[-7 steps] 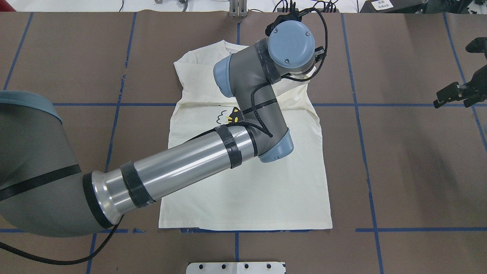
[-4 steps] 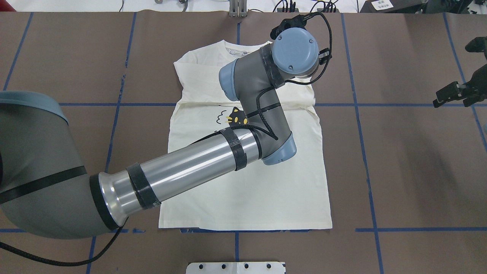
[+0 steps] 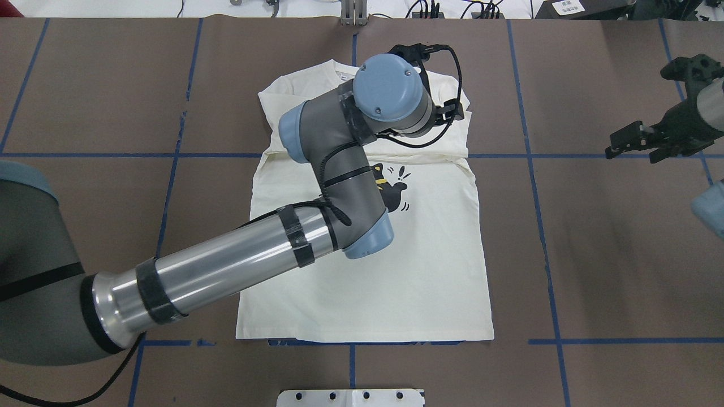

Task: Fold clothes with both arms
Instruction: 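Move both grippers to the shirt sides near the hem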

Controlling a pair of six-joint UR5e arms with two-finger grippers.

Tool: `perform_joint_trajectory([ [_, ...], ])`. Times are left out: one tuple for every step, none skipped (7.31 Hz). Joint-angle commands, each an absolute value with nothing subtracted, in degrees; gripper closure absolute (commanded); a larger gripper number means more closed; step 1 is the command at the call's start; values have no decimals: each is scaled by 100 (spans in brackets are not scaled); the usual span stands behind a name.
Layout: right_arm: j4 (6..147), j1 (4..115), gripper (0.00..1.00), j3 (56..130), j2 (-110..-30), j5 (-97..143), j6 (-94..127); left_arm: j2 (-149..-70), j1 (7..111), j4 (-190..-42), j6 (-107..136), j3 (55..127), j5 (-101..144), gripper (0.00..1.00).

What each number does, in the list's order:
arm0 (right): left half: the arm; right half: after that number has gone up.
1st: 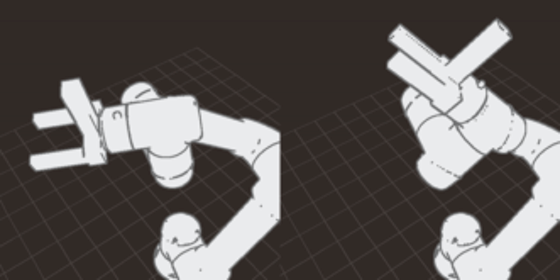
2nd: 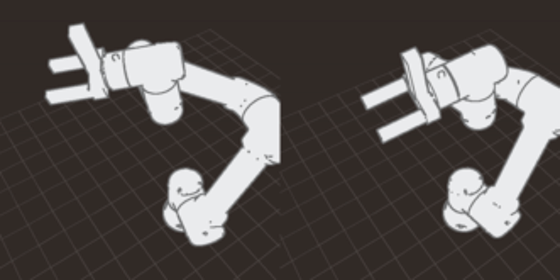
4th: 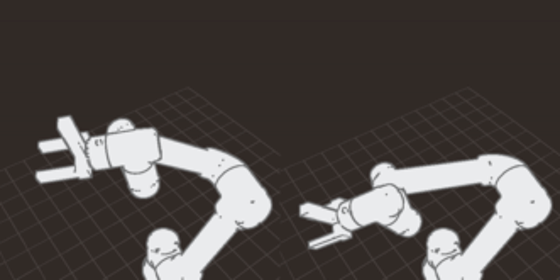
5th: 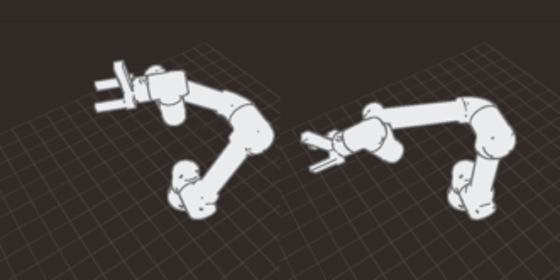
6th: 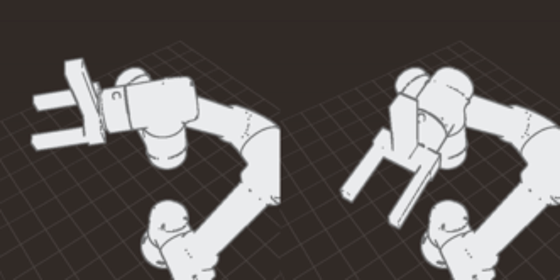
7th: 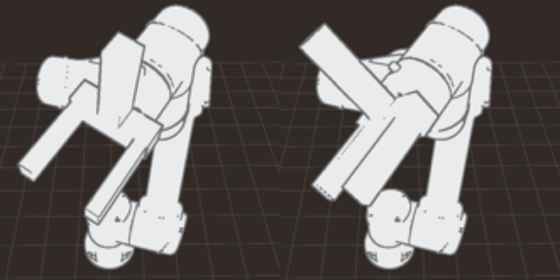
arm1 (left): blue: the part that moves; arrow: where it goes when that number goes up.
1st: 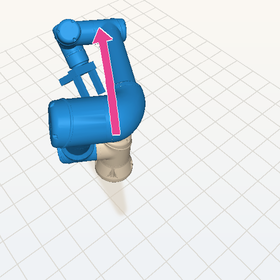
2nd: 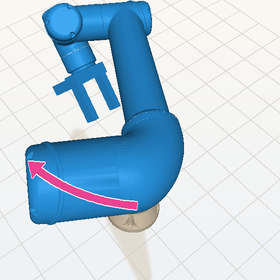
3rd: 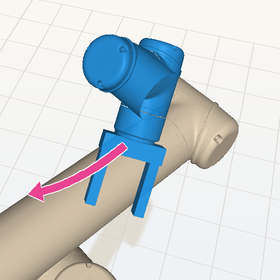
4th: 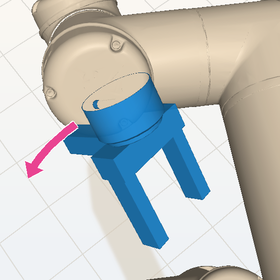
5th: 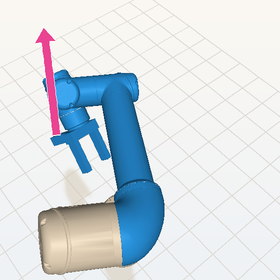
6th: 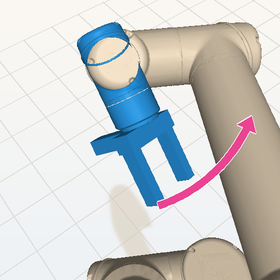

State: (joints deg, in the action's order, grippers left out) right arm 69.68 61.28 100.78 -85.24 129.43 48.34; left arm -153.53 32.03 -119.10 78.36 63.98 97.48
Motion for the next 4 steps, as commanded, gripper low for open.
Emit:
perform_joint_trajectory([
  [6486, 4998, 0, 10570, -8595, 12134, 6610, -13790, 3330, -10606, 7027, 8855, 10218, 0],
  [6486, 4383, 0, 10991, -8813, 11703, 7245, -12824, 3357, -10243, 6640, 10069, 10317, 0],
  [6486, 3716, 0, 11404, -9016, 11289, 7790, -11997, 3366, -10231, 6383, 10899, 10318, 0],
  [6486, 3004, 0, 11643, -9061, 10798, 8361, -11545, 3392, -10230, 6311, 11342, 10318, 0],
])
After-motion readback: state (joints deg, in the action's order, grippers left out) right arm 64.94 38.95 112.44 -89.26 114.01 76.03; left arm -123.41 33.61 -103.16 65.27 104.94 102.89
